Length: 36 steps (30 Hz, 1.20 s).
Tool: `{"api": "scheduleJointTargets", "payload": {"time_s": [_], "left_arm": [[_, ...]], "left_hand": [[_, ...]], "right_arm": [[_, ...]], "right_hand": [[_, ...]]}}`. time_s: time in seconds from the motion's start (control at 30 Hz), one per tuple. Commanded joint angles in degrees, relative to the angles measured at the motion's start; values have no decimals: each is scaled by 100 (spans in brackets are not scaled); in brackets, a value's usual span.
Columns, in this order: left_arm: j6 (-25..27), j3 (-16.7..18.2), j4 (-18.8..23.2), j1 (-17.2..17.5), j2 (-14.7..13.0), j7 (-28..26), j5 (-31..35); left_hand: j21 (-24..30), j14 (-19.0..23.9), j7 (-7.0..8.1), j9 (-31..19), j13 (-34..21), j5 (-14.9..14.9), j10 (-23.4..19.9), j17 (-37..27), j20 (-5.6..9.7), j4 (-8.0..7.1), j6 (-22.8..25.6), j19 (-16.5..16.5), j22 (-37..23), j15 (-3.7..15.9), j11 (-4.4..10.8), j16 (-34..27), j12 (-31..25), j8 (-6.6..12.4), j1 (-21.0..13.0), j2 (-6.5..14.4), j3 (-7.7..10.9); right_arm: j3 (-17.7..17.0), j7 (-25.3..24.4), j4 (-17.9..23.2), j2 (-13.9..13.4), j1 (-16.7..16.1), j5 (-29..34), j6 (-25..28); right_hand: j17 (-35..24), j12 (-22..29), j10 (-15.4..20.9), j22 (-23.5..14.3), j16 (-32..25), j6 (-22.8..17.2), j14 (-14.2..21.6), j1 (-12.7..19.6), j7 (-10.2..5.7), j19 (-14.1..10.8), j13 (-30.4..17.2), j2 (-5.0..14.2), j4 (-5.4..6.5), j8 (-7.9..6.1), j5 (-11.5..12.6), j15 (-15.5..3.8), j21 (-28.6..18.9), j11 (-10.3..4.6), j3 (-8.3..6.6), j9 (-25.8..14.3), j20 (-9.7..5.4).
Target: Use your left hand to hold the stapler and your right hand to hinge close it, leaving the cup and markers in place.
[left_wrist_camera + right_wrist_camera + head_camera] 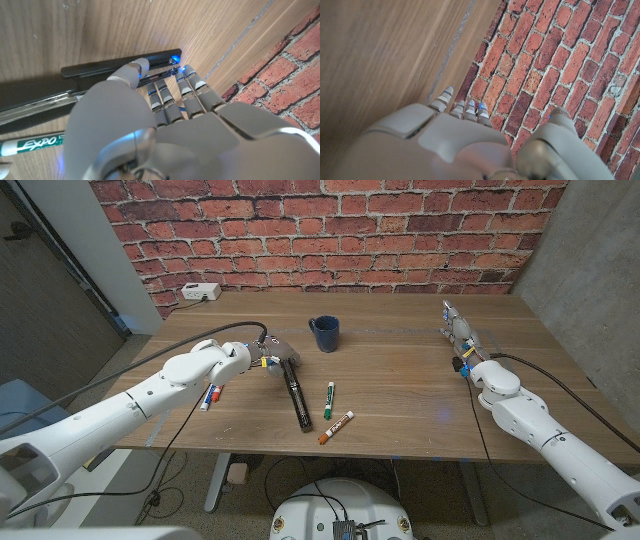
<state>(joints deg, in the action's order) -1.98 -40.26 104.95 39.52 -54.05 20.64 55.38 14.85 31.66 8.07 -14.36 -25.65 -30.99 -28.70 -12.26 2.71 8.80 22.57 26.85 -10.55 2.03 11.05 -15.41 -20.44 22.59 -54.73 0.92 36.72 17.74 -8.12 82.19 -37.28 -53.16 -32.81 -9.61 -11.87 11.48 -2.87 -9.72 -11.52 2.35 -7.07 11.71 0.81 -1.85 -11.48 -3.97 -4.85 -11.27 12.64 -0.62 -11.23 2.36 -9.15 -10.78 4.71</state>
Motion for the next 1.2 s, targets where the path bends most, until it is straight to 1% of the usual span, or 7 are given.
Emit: {"api": "scheduleJointTargets", "payload": {"time_s": [0.03, 0.33, 0.43, 0.5, 0.7, 0.93, 1.2], "left_arm": [[79, -40, 78, 50, 22, 77, 53], [144, -74, 106, 72, 60, 72, 153], [166, -62, 119, 117, 56, -51, 185], [185, -52, 126, 142, 54, -115, 201], [240, 14, 154, 249, 34, -335, 158], [314, 96, 236, 388, -29, -519, 101], [458, 354, 374, 671, -158, -980, -130]], "left_hand": [[75, 521, 29, -19, -138, -75, -356, -72, 49, 10, 324, 173, -40, 1057, 23, -64, -262, 119, 55, 45, 167], [252, 1115, -34, -56, -391, 265, -844, -510, 73, 133, 877, 353, -138, 1145, 68, -422, -713, 299, -297, 205, -230], [342, 1289, -32, -133, -555, 528, -1007, -750, 51, 134, 1009, 366, -192, 1138, 67, -586, -938, 368, -492, 280, -493], [508, 1410, -12, -304, -924, 993, -1063, -1213, -21, 138, 1233, 321, -316, 1136, 91, -858, -1306, 527, -826, 467, -935], [894, 1675, 46, -747, -1718, 1585, -1282, -1981, -92, 110, 1600, 300, -541, 1162, 46, -1268, -2087, 985, -1487, 637, -1520], [1105, 1783, 101, -1035, -1859, 1822, -1301, -2187, -127, 126, 1802, 288, -668, 1167, 43, -1308, -2344, 1292, -1784, 696, -1697], [1138, 1801, 88, -1064, -1864, 1838, -1292, -2199, -116, 122, 1787, 332, -678, 1166, 41, -1310, -2357, 1312, -1803, 702, -1708]], "right_arm": [[-18, 69, -84, 5, -12, -51, -54], [-33, 105, -132, 1, -21, -77, -91], [-37, 115, -139, -5, -36, -77, -116], [-47, 112, -129, -10, -51, -89, -116], [-78, 84, -75, -28, -103, -118, -104], [-90, 83, -25, -52, -146, -125, -104], [-88, 104, -5, -63, -155, -125, -109]], "right_hand": [[-14, 21, -21, -16, -42, -23, -26, 16, 9, -17, -5, 38, 16, -11, -25, -3, 21, -26, 25, -13, 10], [-13, 25, -12, -16, -42, -26, -27, 17, 12, -17, -6, 39, 13, -11, -25, -3, 22, -22, 30, -13, 11], [-13, 24, -16, -16, -42, -27, -27, 19, 9, -19, -6, 42, 11, -11, -24, -3, 22, -29, 30, -13, 7], [-13, 24, -15, -16, -43, -28, -24, 20, 8, -21, -6, 44, 11, -11, -24, -2, 21, -26, 30, -13, 9], [-13, 23, -20, -16, -43, -39, -26, 19, 11, -21, -6, 47, 10, -15, -24, -2, 22, -33, 32, -13, 10], [-13, 23, -19, -16, -43, -51, -26, 22, 10, -26, -6, 57, 9, -18, -23, 0, 21, -27, 32, -13, 9], [-13, 27, -10, -16, -44, -71, -24, 23, 5, -35, -6, 62, 7, -24, -23, -8, 18, -27, 35, -13, 10]]}}
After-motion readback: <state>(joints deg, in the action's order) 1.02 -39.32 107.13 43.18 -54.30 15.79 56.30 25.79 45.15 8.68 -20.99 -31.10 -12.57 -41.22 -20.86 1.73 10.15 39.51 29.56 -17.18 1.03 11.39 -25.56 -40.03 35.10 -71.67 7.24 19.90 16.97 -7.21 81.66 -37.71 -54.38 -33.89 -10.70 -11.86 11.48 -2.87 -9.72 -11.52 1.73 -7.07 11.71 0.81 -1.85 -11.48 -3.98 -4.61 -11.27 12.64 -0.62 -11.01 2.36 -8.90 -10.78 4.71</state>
